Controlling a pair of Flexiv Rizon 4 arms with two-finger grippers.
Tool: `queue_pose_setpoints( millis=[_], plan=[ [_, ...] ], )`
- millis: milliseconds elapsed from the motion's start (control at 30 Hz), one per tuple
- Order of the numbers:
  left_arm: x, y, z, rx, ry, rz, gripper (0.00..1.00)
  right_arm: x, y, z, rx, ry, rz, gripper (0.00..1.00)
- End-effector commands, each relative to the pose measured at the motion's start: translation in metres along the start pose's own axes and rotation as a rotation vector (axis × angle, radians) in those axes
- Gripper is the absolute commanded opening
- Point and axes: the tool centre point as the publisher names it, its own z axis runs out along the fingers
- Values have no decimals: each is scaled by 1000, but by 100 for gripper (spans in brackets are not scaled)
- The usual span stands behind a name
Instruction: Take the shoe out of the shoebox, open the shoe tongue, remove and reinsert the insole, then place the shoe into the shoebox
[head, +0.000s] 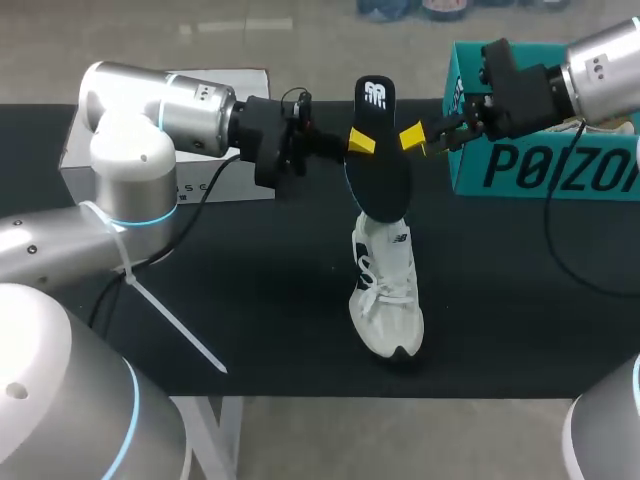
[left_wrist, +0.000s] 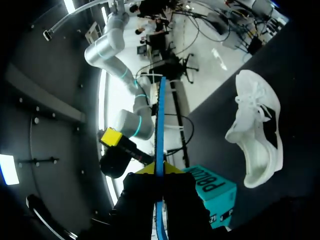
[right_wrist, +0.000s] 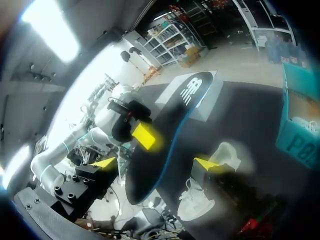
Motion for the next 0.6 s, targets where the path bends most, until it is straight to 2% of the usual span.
queue_pose_setpoints(
  millis=[33, 233, 300, 367, 433, 500, 567, 600],
  plan=[
    [1, 0, 1, -3, -2, 2, 0, -8, 9, 14, 4, 19, 7, 100],
    [1, 0, 1, -3, -2, 2, 0, -10, 12, 26, 12, 43, 10, 99],
    [1, 0, 1, -3, -2, 2, 0, -10, 12, 28, 14, 49, 11, 92],
    [1, 0, 1, -3, -2, 2, 0, -12, 12, 29, 12, 53, 13, 69],
    [1, 0, 1, -3, -2, 2, 0, -12, 12, 30, 12, 52, 16, 55],
    [1, 0, 1, -3, -2, 2, 0, -13, 12, 30, 11, 52, 21, 44],
    [1, 0, 1, -3, -2, 2, 0, -14, 12, 30, 9, 52, 24, 40],
    [1, 0, 1, -3, -2, 2, 0, -14, 12, 29, 4, 57, 29, 34]
  ],
)
